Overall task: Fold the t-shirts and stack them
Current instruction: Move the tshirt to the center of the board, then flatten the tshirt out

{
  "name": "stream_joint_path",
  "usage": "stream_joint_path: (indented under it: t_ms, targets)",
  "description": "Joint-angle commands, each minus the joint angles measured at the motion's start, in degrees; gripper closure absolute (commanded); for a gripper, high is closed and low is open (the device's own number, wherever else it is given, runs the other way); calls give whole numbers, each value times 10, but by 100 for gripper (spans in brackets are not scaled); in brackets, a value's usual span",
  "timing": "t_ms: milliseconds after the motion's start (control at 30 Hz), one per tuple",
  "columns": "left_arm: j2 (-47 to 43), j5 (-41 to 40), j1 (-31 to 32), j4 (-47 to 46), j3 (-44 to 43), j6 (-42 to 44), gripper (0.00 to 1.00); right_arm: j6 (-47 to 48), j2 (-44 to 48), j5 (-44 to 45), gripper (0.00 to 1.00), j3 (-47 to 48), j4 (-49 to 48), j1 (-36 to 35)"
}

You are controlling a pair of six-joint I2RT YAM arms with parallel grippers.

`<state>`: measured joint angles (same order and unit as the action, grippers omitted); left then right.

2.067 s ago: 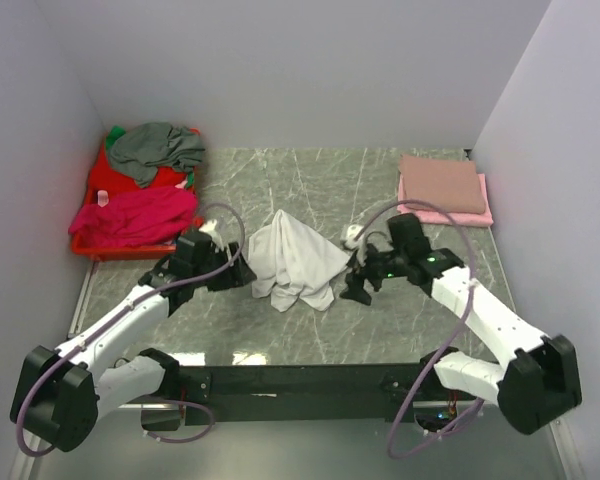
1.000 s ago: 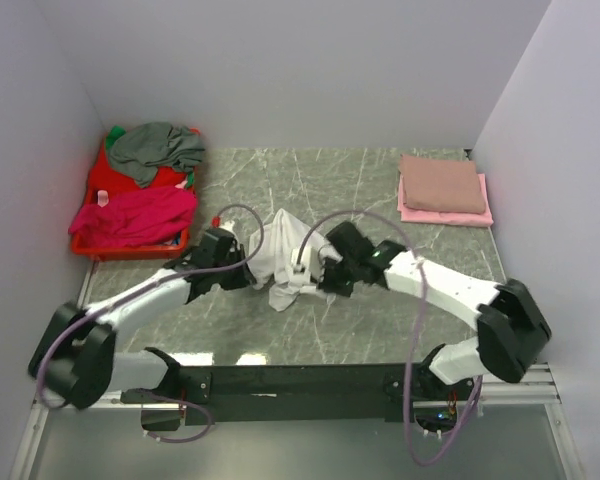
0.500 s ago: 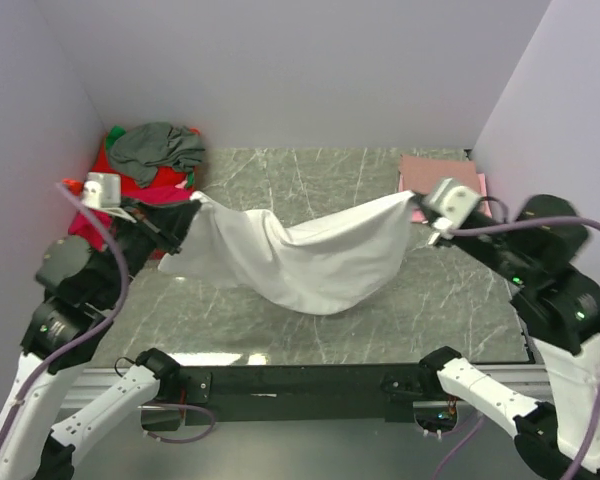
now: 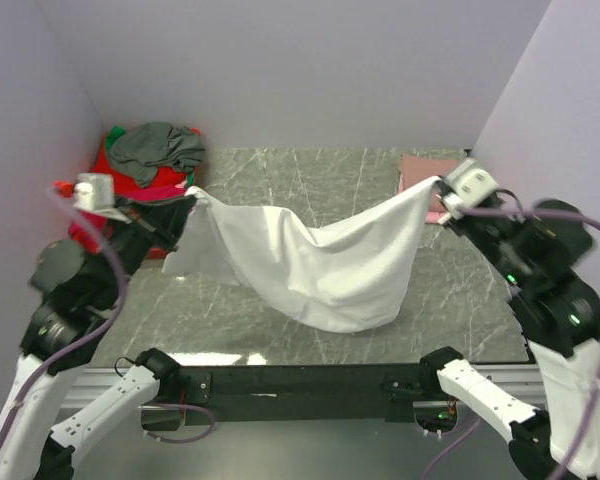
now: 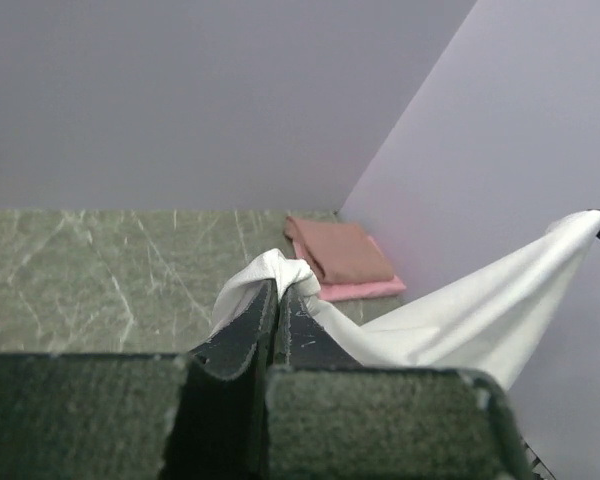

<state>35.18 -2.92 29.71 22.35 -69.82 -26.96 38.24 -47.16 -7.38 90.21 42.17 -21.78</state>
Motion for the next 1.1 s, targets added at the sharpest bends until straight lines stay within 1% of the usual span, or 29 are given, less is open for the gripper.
stream_joint_path:
  t_ms: [0, 67, 100, 133, 167, 200, 233, 267, 300, 333, 367, 400, 467, 500, 533, 567, 600, 633, 667, 700, 733, 767, 833, 867, 967, 1067]
  targets:
    - [61, -16, 1, -63, 69, -31, 100, -20, -70, 37, 100, -70, -94, 17]
    - [95, -37, 2, -80, 106, -60, 100, -37, -107, 37, 100, -98, -124, 31]
    - [140, -57, -1, -91, 115, -70, 100, -44, -153, 31, 100, -105, -153, 42]
    - [166, -65, -4, -96, 123, -81, 100, -65, -179, 37, 100, -109, -167, 58]
    - [194, -71, -19, -100, 136, -107, 100, -80, -208, 42, 100, -113, -182, 69]
    - [259, -56, -36, -114, 139, -119, 95, -94, -268, 55, 81, -111, -200, 77]
    - [296, -40, -55, -122, 140, -139, 88, -118, -300, 63, 68, -105, -199, 91]
    - [333, -21, -97, -131, 132, -146, 73, -128, -331, 73, 38, -85, -196, 96]
    - [409, 8, -117, -129, 122, -149, 50, -148, -382, 73, 30, -75, -183, 99]
    - [442, 10, -131, -111, 103, -149, 41, -153, -401, 73, 26, -59, -173, 108]
    - [471, 12, -147, -97, 57, -141, 38, -154, -412, 61, 23, -58, -164, 110]
    - [496, 11, -148, -88, 40, -130, 35, -146, -410, 46, 21, -64, -155, 113]
    - [488, 20, -146, -91, 28, -102, 34, -108, -386, -51, 19, -109, -138, 118]
    - [463, 25, -146, -93, 30, -92, 25, -79, -357, -103, 18, -126, -120, 118]
    - [452, 56, -146, -77, 32, -72, 23, -2, -345, -194, 18, -152, -55, 119]
    - [442, 67, -144, -60, 34, -67, 23, 50, -338, -247, 18, -163, -4, 119]
    - [422, 82, -142, -49, 41, -62, 23, 166, -325, -286, 19, -174, 104, 118]
    - [410, 101, -140, -41, 53, -55, 24, 210, -317, -315, 20, -191, 140, 118]
    - [386, 133, -129, -32, 91, -53, 28, 240, -301, -343, 21, -235, 163, 114]
    - [374, 154, -122, -33, 114, -49, 30, 259, -292, -344, 21, -259, 172, 111]
    - [365, 168, -113, -30, 156, -42, 31, 260, -284, -341, 22, -306, 168, 107]
    - [358, 182, -86, -27, 172, -39, 33, 255, -274, -330, 22, -328, 158, 105]
    - [352, 180, -50, -20, 208, -37, 34, 206, -243, -299, 23, -384, 99, 93]
    - [361, 171, -19, -18, 213, -39, 36, 191, -235, -287, 23, -398, 81, 90]
    - [391, 123, 26, -8, 211, -43, 39, 155, -226, -264, 23, -427, 48, 86]
    - [446, 58, 48, 5, 188, -45, 40, 120, -240, -247, 26, -440, 25, 82]
